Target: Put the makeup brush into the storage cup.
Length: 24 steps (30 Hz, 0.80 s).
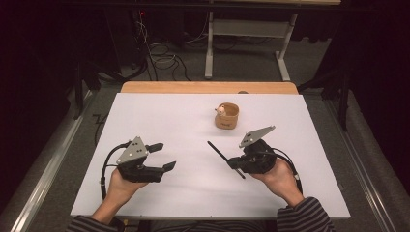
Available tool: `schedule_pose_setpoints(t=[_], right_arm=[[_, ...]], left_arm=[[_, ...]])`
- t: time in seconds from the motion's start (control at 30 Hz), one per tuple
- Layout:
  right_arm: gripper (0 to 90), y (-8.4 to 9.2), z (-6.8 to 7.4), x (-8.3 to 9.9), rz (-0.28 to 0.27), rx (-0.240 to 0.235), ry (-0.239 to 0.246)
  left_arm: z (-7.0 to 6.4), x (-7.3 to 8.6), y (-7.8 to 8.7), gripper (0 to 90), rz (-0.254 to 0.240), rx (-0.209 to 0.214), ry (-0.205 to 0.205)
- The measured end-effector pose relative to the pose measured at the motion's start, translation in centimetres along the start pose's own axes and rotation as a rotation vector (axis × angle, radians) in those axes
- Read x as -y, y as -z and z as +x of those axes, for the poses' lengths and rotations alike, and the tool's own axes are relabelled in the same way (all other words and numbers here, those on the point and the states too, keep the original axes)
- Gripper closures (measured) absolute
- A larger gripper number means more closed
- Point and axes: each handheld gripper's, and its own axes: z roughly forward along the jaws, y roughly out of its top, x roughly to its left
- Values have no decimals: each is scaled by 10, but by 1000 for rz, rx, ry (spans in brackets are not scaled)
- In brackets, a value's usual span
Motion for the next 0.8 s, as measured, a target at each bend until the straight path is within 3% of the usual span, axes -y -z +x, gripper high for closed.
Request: schedule_pose_setpoints(t=[0.5,0.8], right_arm=[[857,-4,2,-2,19,-17,1],[857,-4,1,-2,17,-19,-2]], left_arm=[[-12,-20,-17,262,94,-24,-153],[-18,-32,-25,258,112,-31,-219]])
